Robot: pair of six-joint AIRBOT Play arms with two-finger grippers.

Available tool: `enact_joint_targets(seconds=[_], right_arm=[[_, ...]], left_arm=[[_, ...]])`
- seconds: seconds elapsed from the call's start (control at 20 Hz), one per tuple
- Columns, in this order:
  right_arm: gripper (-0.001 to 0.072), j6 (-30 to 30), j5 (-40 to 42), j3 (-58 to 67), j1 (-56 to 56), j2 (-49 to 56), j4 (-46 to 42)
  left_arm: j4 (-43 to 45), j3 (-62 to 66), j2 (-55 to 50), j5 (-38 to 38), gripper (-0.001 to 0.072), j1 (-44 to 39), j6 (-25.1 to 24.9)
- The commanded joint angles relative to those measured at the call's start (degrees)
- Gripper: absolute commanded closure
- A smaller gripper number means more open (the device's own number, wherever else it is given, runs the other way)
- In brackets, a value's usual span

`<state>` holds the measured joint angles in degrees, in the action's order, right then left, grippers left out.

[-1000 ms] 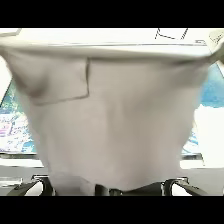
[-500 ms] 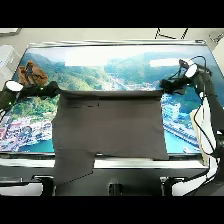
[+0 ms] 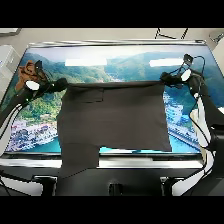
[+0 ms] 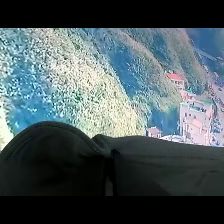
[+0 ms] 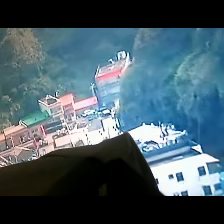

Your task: Fold the clothes and pants, and hang the long-sleeved shirts on hangers.

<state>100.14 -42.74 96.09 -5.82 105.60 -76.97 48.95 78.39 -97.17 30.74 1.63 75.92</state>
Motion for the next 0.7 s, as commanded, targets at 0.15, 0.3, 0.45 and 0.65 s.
enact_joint_targets(seconds=[0.15,0.3,0.45,0.65], right_arm=[[0.0678,-2.78,-22.91,8.35,-0.09,-2.03,-2.80],[0.0678,-6.58,-47.78,8.50,-0.04,-4.35,-5.03],[0.0679,-6.54,-51.69,3.87,-0.04,-4.39,-5.46],[0.0679,-6.58,-54.29,-2.03,-0.04,-4.42,-5.35]], left_arm=[[-0.22,4.15,3.69,18.18,0.0685,3.82,-1.36],[4.13,4.20,6.75,44.33,0.0686,7.08,-0.57],[9.70,0.46,6.80,52.02,0.0685,6.97,2.05],[14.99,-1.81,6.69,51.43,0.0686,7.32,2.10]])
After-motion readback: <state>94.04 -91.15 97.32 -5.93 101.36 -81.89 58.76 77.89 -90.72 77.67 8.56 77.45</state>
